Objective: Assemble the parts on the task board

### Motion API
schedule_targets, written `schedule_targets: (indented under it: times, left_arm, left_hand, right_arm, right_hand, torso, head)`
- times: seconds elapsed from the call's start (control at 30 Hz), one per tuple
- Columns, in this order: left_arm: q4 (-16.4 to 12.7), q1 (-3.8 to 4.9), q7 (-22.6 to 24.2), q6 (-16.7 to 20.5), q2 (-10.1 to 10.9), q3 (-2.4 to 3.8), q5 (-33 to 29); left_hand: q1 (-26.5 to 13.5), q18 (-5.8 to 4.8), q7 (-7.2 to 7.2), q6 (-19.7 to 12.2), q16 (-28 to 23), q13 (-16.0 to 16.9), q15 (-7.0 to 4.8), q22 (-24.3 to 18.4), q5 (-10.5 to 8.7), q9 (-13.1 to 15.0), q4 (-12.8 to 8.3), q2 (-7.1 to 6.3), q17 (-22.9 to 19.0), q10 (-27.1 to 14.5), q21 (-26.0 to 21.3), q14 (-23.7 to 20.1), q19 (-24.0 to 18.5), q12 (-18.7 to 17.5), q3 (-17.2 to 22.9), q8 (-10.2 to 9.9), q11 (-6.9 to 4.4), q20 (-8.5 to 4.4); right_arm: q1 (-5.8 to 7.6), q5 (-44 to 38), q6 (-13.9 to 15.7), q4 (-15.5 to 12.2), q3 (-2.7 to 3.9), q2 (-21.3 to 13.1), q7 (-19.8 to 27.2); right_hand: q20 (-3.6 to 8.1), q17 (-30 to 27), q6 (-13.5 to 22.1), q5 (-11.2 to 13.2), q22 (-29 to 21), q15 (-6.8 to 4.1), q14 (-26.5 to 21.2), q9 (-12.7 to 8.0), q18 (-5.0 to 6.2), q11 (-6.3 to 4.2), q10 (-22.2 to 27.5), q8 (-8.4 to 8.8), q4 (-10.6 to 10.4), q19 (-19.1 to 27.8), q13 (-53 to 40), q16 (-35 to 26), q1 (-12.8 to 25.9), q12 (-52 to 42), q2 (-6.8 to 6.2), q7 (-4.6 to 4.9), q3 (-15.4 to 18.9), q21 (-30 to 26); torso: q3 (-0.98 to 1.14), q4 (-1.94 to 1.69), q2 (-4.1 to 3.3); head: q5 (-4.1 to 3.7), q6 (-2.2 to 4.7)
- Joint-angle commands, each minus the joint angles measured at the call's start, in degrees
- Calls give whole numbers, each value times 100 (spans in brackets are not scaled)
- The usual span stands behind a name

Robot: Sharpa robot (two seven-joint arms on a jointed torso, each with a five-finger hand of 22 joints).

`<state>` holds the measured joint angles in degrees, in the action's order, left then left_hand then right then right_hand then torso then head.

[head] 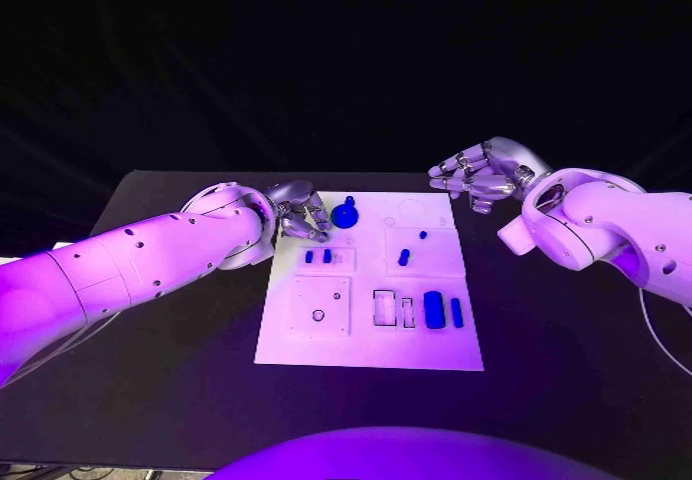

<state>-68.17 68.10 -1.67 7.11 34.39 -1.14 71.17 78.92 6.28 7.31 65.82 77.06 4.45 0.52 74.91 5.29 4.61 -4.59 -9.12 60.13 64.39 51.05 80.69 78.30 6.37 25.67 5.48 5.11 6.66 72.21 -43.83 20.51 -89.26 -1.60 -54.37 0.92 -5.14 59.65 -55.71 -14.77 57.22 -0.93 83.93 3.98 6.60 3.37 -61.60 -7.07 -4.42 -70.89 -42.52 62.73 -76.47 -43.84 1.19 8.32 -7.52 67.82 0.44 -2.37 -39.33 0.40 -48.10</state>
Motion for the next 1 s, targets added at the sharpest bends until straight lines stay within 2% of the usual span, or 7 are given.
schedule_targets:
  times: [0.03,1.0]
  left_arm:
    - [43,3,29,-136,-47,3,69]
    - [113,1,-34,-247,-75,-2,116]
  left_hand:
    - [20,72,0,47,25,-13,-19,144,-30,7,-8,77,10,-9,44,1,18,37,56,40,-18,-47]
    - [53,66,3,146,44,-28,-29,170,-39,13,-22,143,20,17,76,8,36,82,169,79,-29,-61]
  right_arm:
    - [-2,-49,-64,-7,1,11,34]
    - [-2,-49,-70,-4,1,12,36]
  right_hand:
    - [-2,-8,-12,-31,-9,-9,-14,1,54,0,26,-25,-15,6,5,-33,64,-36,-14,21,-2,-36]
    - [-2,-8,-12,-31,-9,-9,-14,1,54,0,26,-25,-15,6,5,-33,64,-36,-14,21,-2,-36]
  torso:
    - [0,0,0]
    - [-2,-6,2]
  head:
    - [-8,-8]
    - [-16,-24]
